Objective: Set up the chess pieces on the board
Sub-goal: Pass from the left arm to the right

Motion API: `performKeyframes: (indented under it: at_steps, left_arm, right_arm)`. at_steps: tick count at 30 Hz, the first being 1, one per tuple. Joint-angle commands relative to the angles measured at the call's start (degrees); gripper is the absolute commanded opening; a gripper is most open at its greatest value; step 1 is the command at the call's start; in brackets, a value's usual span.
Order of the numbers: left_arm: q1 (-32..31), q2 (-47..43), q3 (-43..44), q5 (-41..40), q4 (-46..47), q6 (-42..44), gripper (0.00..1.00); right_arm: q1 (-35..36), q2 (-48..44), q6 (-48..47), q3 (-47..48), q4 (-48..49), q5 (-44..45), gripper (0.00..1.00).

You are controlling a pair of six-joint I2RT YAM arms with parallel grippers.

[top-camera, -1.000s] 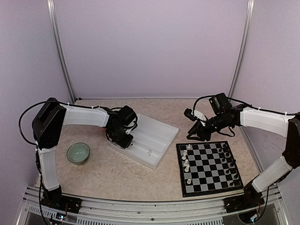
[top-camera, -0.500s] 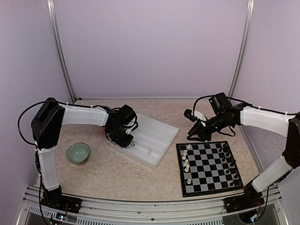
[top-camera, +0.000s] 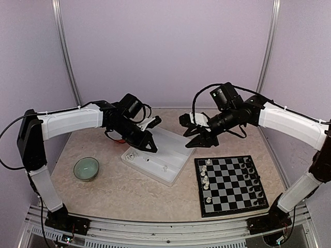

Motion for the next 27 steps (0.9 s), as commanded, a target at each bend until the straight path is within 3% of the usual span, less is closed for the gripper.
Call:
performKeyframes:
  at_steps: [1,9,17,24,27]
  left_arm:
    - [0.4,-2.3,0.2,15.5,-0.1,-2.5,0.09]
    - [-1.0,-3.5,-2.0,26.9,3.1,-5.4,0.1]
    - [-2.8,-2.1,-1.9,28.8,2.7,-5.3,0.1]
    - [-3.6,-1.7,-2.1,29.4,3.0,-5.6,0.1]
    - [-3.6,-1.8,-2.3,30.1,4.0,-6.3,0.1]
  right_arm:
    - [5.8,3.7,-6.7,3.4,-3.3,8.3,0.44]
    - [14.2,6.1,-8.0,4.5,-1.1,16.8,0.45]
    - [18.6,8.6,-6.3,6.0,2.1,24.7,0.45]
    - [19.5,9.3,-5.2,7.0,3.3,26.1,0.42]
    - [20.2,9.1,-5.6,6.7,3.2,25.8,0.37]
